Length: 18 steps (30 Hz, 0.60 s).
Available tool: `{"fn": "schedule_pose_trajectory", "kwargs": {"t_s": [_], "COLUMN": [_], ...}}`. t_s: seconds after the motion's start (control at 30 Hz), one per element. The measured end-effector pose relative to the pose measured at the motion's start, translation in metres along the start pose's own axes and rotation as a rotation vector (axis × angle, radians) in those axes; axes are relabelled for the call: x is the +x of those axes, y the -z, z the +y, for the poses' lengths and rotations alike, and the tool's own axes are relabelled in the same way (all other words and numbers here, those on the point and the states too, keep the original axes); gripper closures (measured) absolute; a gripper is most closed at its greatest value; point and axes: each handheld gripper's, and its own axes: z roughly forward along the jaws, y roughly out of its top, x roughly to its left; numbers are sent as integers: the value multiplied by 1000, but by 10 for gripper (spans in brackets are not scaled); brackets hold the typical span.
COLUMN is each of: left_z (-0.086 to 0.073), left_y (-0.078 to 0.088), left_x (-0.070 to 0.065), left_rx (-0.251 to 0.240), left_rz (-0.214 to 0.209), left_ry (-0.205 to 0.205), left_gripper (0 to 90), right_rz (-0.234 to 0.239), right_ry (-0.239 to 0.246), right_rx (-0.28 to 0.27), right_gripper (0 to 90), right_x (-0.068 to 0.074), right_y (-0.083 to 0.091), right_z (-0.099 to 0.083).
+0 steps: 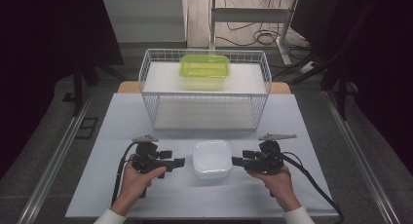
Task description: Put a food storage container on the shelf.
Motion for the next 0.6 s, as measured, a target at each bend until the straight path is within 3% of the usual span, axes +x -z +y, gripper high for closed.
{"fn": "schedule_pose_trajectory", "kwargs": {"t_s": [0.33, 0.6], "left_z": [6, 9], "left_y": [-11, -23], "left_x": [3, 8], "left_rx": [11, 33], "left_rz": [-10, -52], "left_ry": [62, 125], "left_gripper": [273, 291], "right_rz": [17, 28], "right_ry": [-43, -82], "right_rx": [7, 30], "right_gripper": [355, 376], "right_x": [-8, -17], "right_y": [-8, -18], "right_z": [5, 9]}}
